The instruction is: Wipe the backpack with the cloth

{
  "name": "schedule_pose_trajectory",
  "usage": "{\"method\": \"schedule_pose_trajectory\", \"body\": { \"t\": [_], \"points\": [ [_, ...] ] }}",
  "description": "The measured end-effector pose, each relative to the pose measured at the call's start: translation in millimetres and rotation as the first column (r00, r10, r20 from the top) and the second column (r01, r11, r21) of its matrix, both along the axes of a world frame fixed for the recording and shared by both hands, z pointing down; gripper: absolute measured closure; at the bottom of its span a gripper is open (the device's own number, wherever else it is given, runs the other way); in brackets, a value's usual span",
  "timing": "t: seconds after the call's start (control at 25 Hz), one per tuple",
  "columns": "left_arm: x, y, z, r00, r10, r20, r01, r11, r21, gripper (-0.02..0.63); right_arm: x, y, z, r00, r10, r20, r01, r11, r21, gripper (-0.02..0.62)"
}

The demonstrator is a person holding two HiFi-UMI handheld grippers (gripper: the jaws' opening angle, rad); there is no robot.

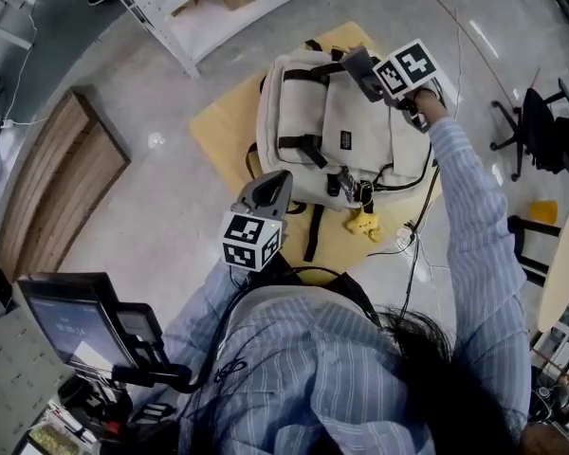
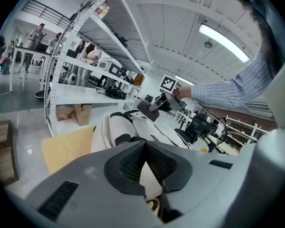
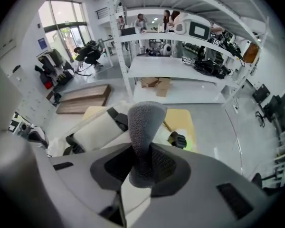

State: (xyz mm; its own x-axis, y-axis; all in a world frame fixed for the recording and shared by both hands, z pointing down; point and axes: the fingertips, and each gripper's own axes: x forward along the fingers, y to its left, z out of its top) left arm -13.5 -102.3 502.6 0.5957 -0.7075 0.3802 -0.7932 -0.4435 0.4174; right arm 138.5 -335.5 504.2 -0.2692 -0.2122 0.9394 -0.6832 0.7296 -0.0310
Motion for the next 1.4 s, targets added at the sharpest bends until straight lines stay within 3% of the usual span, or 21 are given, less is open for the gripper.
{"method": "schedule_pose_trajectory", "body": {
  "t": [0.2, 0.36, 0.52, 0.68, 0.92, 1.4],
  "points": [
    [-6, -7, 1, 1.0, -0.018, -0.003, 0.018, 1.0, 0.001, 0.601, 11, -46, 24, 0.993, 0.074, -0.097, -0.074, 0.997, 0.002, 0.502],
    [-17, -16, 7, 1.0, -0.027, -0.005, 0.027, 1.0, -0.002, 0.601, 0, -59, 47, 0.983, 0.034, -0.181, -0.04, 0.999, -0.027, 0.502],
    [-25, -14, 9, 0.999, -0.049, -0.002, 0.049, 0.999, -0.014, 0.601, -7, -51, 52, 0.979, 0.004, -0.202, -0.014, 0.999, -0.049, 0.502],
    [-26, -13, 9, 0.998, -0.066, -0.011, 0.066, 0.998, -0.016, 0.601, -9, -26, 49, 0.987, 0.016, -0.16, -0.027, 0.998, -0.065, 0.502],
    [-12, -2, 2, 0.999, -0.048, -0.008, 0.048, 0.999, -0.003, 0.601, -12, 53, 57, 0.998, 0.062, 0.003, -0.06, 0.98, -0.19, 0.502],
    [18, 8, -4, 0.999, 0.038, -0.006, -0.038, 0.999, 0.004, 0.601, -4, 154, 46, 0.992, 0.09, 0.09, -0.077, 0.988, -0.137, 0.502]
  ]
}}
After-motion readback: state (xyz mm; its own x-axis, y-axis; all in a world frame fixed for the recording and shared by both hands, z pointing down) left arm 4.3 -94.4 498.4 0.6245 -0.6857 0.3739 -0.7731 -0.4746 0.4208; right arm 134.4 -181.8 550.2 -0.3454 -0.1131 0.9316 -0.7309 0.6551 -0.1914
